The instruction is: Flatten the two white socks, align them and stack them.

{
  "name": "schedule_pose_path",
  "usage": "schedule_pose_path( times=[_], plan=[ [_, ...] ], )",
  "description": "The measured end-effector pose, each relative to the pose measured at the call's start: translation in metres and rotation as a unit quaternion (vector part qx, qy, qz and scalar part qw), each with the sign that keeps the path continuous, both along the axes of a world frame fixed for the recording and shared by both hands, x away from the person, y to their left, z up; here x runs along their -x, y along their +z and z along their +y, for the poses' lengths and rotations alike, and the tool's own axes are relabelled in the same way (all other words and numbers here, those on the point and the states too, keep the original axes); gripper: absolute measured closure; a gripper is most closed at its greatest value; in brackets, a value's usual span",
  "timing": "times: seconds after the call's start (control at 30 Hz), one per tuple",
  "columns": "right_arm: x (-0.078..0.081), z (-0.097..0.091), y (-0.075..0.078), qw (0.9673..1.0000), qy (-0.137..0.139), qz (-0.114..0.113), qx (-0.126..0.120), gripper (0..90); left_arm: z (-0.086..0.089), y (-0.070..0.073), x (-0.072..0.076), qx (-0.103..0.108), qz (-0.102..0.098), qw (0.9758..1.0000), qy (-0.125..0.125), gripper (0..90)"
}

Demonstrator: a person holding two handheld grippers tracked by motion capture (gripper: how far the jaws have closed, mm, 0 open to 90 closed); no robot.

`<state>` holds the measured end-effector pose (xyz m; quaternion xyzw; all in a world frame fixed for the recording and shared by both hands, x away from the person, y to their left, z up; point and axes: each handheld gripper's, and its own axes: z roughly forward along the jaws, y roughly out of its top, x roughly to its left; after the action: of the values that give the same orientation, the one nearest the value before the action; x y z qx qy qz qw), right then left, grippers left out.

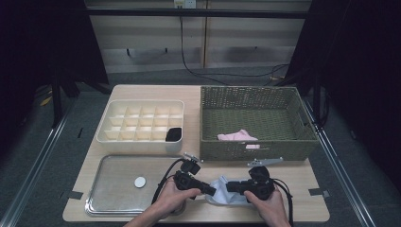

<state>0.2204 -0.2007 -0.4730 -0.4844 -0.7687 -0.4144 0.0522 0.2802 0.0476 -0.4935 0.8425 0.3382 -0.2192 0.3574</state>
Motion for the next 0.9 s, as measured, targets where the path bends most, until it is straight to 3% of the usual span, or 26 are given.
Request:
schedule_pose_path(
  times=[0.13,0.27,0.33,0.4,0.57,0.73,0.87,0.9],
  plan=[
    [0.0,0.002,-0.001,0.9999,0.008,0.003,-0.011,76.4,0.003,0.002,0.003,-0.001,-0.006,1.0,-0.003,65.0],
    [-0.001,0.001,-0.001,0.9996,0.01,-0.001,-0.026,71.1,0.004,0.001,0.003,0.0,-0.004,1.0,-0.001,73.7],
    [0.001,0.001,0.003,0.9992,0.016,-0.006,-0.037,65.8,0.004,0.0,0.002,-0.004,-0.006,0.9999,-0.011,76.2],
    [0.001,0.0,0.005,0.9994,0.012,-0.009,-0.033,64.9,0.004,0.0,0.002,-0.003,-0.007,1.0,-0.003,77.5],
    [0.002,-0.006,0.005,0.9991,0.007,-0.008,-0.042,62.7,0.003,0.0,0.001,-0.004,-0.006,0.9999,-0.009,79.3],
    [0.003,-0.008,0.007,0.999,0.005,-0.007,-0.043,63.7,0.004,0.0,0.0,-0.005,-0.008,0.9999,-0.008,79.3],
    [0.004,-0.011,0.007,0.9993,0.0,-0.008,-0.036,69.7,0.006,0.001,0.0,-0.001,-0.007,1.0,-0.004,76.7],
    [0.005,-0.012,0.006,0.9994,-0.001,-0.004,-0.034,69.6,0.007,0.002,0.001,0.007,-0.005,1.0,0.002,75.4]
  ],
)
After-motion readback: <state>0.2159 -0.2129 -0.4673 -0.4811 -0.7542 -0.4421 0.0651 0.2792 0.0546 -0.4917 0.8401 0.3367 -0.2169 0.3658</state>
